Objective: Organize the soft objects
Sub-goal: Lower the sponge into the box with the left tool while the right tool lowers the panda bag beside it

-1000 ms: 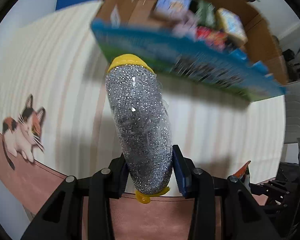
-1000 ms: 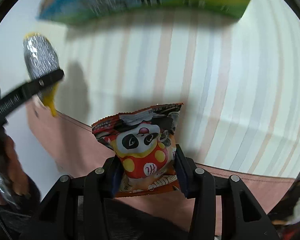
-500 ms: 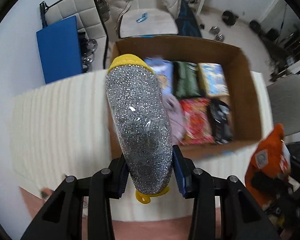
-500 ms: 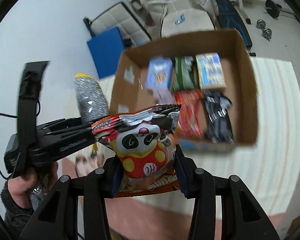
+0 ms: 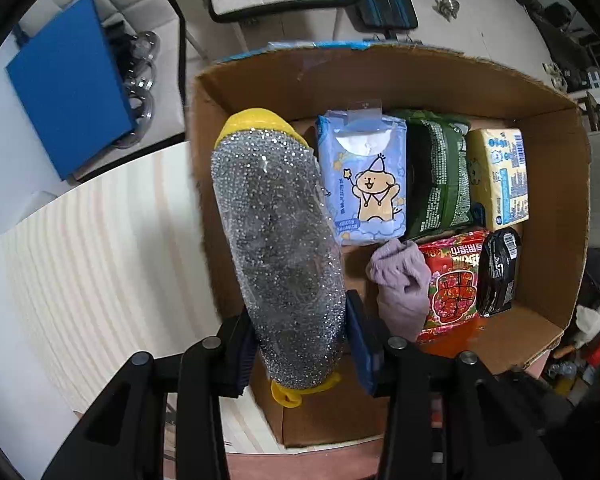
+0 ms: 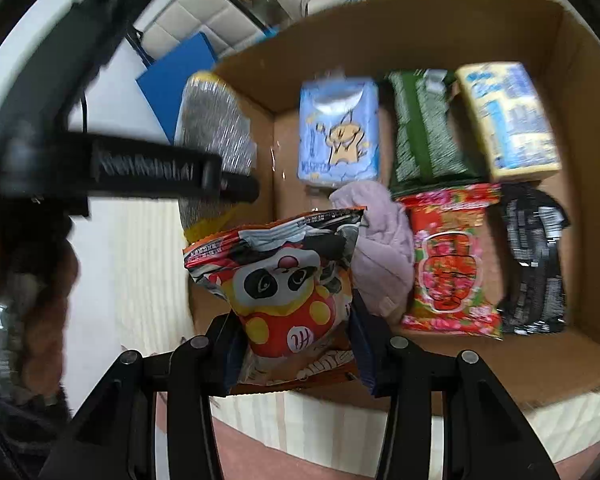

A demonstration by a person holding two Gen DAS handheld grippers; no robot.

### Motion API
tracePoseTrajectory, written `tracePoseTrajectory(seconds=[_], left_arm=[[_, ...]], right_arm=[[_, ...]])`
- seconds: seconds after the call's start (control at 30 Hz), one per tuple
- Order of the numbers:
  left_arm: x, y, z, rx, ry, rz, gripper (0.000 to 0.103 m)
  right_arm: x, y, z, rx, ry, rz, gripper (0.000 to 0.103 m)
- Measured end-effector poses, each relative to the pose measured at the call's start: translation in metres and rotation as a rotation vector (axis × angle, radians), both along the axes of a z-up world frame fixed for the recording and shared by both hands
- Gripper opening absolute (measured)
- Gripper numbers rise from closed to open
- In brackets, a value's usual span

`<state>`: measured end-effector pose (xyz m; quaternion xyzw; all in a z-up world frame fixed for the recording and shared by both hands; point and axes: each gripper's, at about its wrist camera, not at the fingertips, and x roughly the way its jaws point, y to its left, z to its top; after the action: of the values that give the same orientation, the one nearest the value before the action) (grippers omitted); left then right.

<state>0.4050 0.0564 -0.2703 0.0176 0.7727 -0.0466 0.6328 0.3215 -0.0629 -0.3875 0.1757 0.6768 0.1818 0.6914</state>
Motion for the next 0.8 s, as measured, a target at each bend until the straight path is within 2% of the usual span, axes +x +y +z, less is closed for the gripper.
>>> tracePoseTrajectory(seconds=[0.1,0.17,0.2,0.27,0.5,0.53,0.6,0.7,0.77,0.8], left_arm=[[0.006,-0.003,-0.021,0.021,0.082,-0.01,0.04],[0.008,-0.005,-0.028,0.026,0.096,-0.018,0.041],[0.008,-0.005,-0.029,0.03,0.092,-0.023,0.043],[0.01,-0.006,-0.029,0.026,0.083,-0.026,0.055],[0.007,-0.01,-0.022,0.007,0.049,-0.018,0.069],[0.005,-0.011,-0.018,0.008,0.038,-0.016,0.075],[0.004,-0.015,-0.012,0.008,0.014,-0.016,0.077],[-0.006,-0.016,-0.001,-0.042,-0.014,0.009,0.078],[-0.016,-0.016,0.006,-0.079,-0.038,0.027,0.099],[-0.024,-0.017,0.01,-0.094,-0.063,0.042,0.1]], right_arm=[[0.003,0.015,-0.035,-0.014,0.078,0.018,0.053],[0.005,0.013,-0.041,-0.03,0.09,-0.001,0.064],[0.006,0.01,-0.039,-0.037,0.084,-0.01,0.066],[0.006,0.007,-0.034,-0.045,0.073,-0.01,0.068],[0.006,-0.009,-0.021,-0.077,0.072,-0.014,0.068],[0.004,-0.016,-0.013,-0.084,0.07,-0.016,0.068],[0.002,-0.026,-0.004,-0.097,0.067,-0.014,0.069],[-0.001,-0.046,0.009,-0.124,0.056,-0.026,0.076],[-0.004,-0.062,0.019,-0.149,0.043,-0.034,0.077],[-0.006,-0.073,0.027,-0.164,0.031,-0.036,0.078]])
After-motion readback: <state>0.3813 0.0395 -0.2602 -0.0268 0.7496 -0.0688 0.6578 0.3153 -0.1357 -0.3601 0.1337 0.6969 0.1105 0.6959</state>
